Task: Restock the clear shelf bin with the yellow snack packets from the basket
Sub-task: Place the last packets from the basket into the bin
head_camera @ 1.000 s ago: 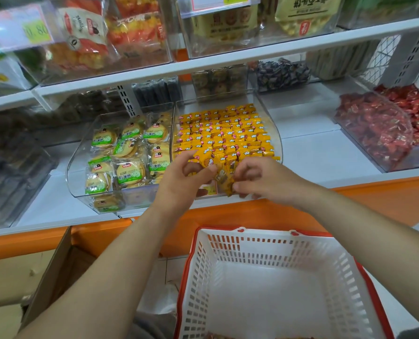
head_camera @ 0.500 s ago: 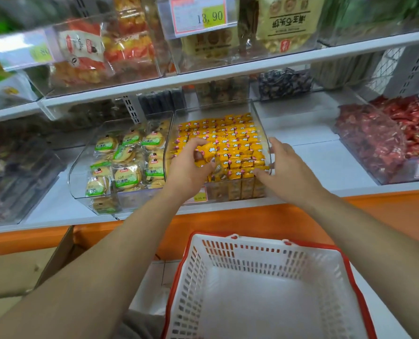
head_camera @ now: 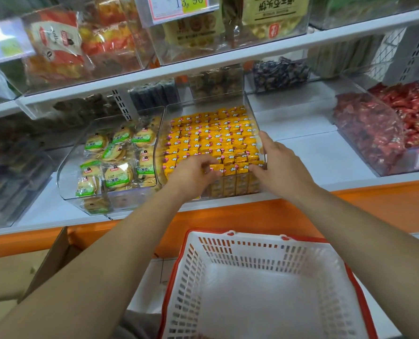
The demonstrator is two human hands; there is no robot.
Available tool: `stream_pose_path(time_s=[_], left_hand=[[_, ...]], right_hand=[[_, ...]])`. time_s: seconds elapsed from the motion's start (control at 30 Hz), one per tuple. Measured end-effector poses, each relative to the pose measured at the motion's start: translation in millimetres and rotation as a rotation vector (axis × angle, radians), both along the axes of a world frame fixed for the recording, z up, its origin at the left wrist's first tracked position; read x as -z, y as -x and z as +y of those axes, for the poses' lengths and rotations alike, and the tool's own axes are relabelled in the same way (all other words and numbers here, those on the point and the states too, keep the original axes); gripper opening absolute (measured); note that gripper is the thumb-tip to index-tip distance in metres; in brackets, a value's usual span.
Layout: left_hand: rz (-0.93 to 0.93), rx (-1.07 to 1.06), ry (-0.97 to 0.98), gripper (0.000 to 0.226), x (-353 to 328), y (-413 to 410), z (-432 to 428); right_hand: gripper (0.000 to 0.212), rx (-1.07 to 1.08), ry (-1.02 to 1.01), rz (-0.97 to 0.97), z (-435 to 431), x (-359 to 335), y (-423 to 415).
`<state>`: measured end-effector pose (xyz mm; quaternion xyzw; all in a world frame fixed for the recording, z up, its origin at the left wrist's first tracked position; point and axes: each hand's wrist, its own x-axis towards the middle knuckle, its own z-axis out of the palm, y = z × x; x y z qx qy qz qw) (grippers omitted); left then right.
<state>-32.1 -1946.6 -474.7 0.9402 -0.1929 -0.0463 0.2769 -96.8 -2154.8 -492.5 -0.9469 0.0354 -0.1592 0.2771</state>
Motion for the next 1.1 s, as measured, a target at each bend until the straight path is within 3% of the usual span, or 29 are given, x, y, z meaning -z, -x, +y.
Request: stream_pose_path(time_s=[0.27, 0.37, 0.47, 0.57, 0.67, 0.8, 0.97, 1.1], left_hand=[[-0.125, -0.056, -0.089, 0.006, 7.3, 8.8, 3.4], [-0.090, -0.075, -0.196, 0.017, 2.2, 14.8, -0.1], [-0.152, -0.047, -0.221, 0.036, -4.0, 31.8, -0.8], [-0.338, 0.013, -0.060, 0.033, 3.0, 63.6, 4.9], [-0.138, 0.093, -0.009, 0.024, 25.0, 92.3, 5.4], [0.135, 0.154, -0.137, 0.020, 78.7, 119.9, 0.1], [0.418, 0.122, -0.198, 0.016, 182.2, 160.9, 2.4], [0.678, 0.245, -0.372, 0.035, 265.6, 184.9, 2.9]], right_hand=[[0.083, 0.003, 0.028, 0.023, 0.6, 7.6, 0.7], [0.087, -0.032, -0.019, 0.065, 0.9, 4.3, 8.5], [0.065, 0.006, -0.006, 0.030, -0.4, -3.8, 22.7], [0.038, 0.012, -0.011, 0.010, -6.8, -6.6, 42.3], [0.013, -0.070, -0.137, 0.110, -10.5, 4.5, 71.2], [0.008, -0.178, -0.137, 0.418, -3.7, 51.1, 111.6], [0.016, -0.262, -0.051, 0.853, 2.6, 145.0, 148.7], [0.041, -0.220, -0.073, 1.058, 10.6, 225.2, 171.5]])
